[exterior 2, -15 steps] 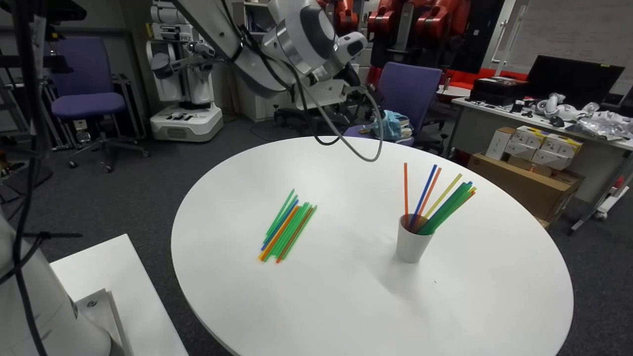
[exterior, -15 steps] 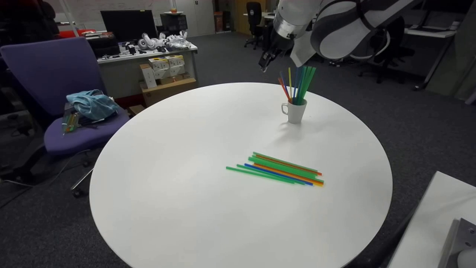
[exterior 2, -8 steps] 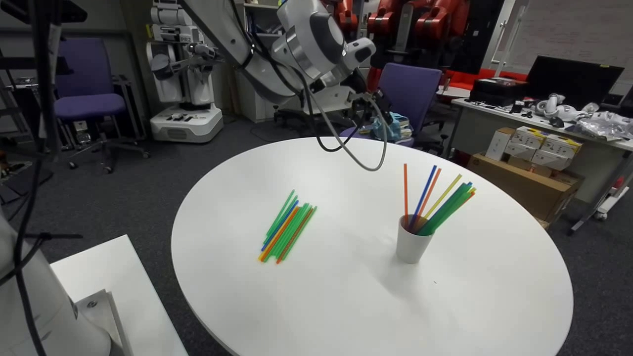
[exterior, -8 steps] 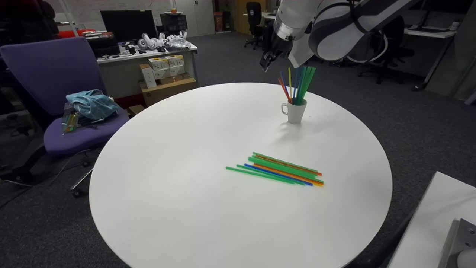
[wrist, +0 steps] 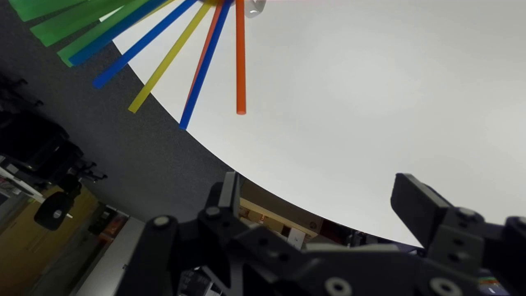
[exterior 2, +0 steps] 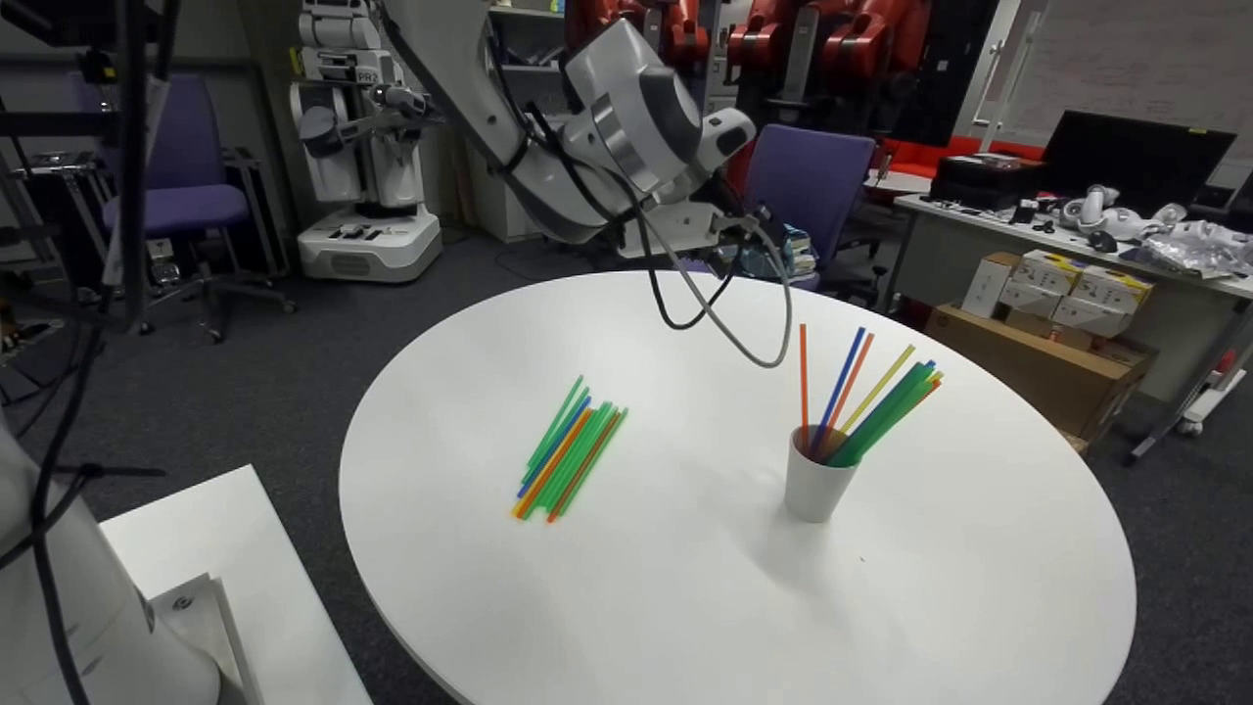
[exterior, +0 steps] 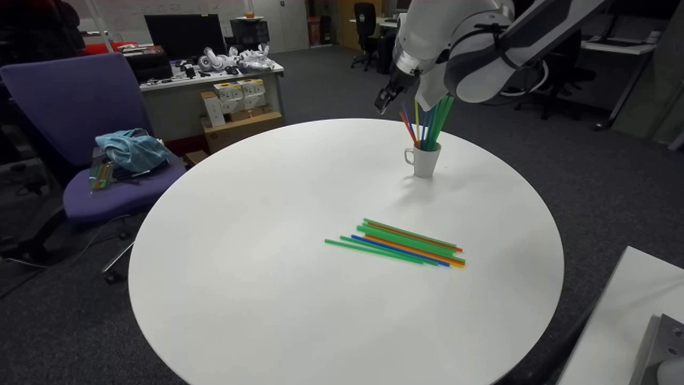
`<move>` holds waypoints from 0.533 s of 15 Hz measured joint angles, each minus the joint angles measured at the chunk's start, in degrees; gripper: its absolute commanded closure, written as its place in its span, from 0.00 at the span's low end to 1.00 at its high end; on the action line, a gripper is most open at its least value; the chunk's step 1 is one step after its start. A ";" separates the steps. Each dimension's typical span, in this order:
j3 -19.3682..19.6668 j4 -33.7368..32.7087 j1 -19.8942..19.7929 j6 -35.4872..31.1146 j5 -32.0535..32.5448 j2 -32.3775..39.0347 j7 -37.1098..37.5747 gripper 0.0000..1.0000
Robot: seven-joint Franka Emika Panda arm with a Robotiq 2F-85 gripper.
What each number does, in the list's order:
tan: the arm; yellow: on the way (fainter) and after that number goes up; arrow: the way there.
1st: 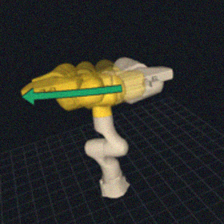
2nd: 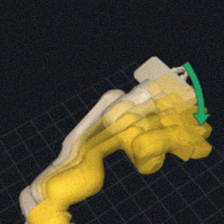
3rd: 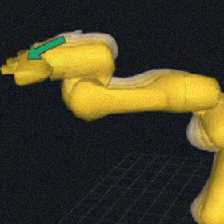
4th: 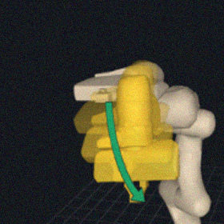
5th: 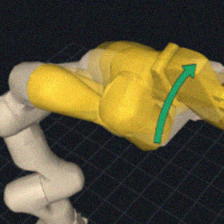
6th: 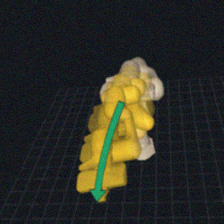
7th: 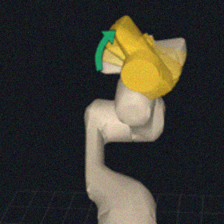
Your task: Remove the orange straw from the white mug
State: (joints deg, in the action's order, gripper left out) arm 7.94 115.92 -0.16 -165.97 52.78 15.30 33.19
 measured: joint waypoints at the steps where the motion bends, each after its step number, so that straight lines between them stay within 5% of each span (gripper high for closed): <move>1: 0.85 -0.75 -0.02 -0.88 0.78 1.40 0.00 0.00; 8: 5.77 -7.05 -0.08 -5.24 2.49 9.42 0.00 0.00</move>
State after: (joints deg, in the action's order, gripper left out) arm 13.71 108.87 -0.24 -171.21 55.27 24.72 33.19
